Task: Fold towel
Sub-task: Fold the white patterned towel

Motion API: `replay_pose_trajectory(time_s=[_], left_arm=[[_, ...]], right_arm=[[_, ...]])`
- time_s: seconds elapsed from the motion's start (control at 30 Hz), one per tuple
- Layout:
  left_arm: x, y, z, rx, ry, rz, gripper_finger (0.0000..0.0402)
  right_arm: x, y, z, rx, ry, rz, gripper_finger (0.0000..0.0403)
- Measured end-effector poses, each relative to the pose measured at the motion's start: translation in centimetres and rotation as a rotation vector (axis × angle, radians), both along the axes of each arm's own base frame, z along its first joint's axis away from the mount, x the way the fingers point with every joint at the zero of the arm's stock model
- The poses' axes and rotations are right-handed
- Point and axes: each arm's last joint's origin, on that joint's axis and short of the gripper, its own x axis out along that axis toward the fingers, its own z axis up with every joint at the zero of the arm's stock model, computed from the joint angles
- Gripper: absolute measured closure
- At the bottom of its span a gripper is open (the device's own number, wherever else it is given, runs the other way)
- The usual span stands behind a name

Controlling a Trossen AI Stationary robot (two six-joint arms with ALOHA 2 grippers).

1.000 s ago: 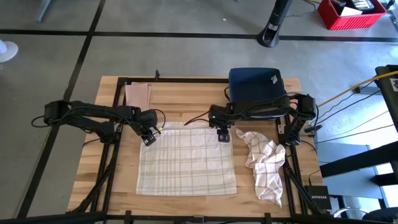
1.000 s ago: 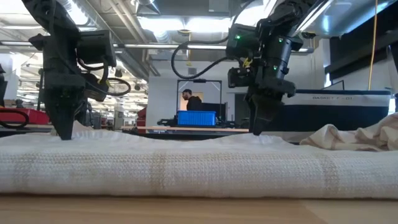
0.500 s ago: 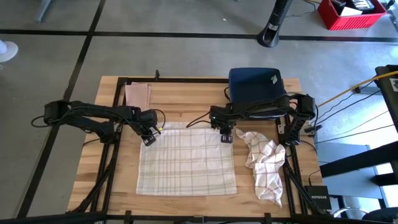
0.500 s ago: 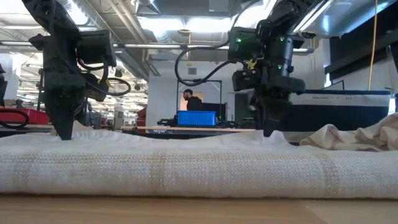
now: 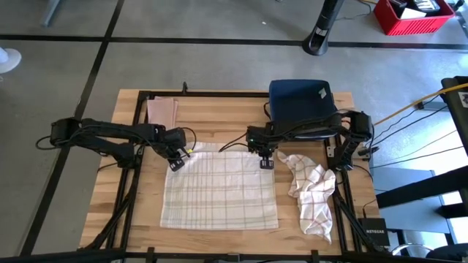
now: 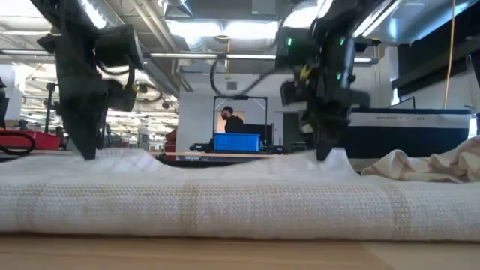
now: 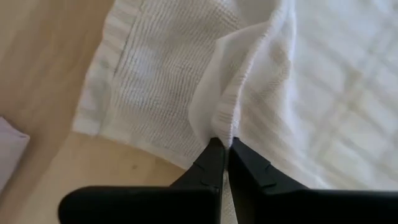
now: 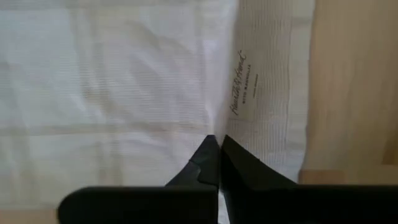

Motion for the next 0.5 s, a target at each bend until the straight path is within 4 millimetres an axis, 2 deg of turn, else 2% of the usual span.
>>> replay_pose_trajectory(time_s=[0.23, 0.5], left_arm=[[0.0, -0.8, 3.3, 0.006, 0.015, 0.033, 0.0398], [-0.3, -0.8, 2.1, 0.045, 0.033, 0.020, 0.0380]], right_arm=[[-0.1, 2.3, 3.3, -0.064, -0.062, -0.009, 0.0394], [0.0, 2.7, 3.4, -0.067, -0.077, -0.036, 0.0396]])
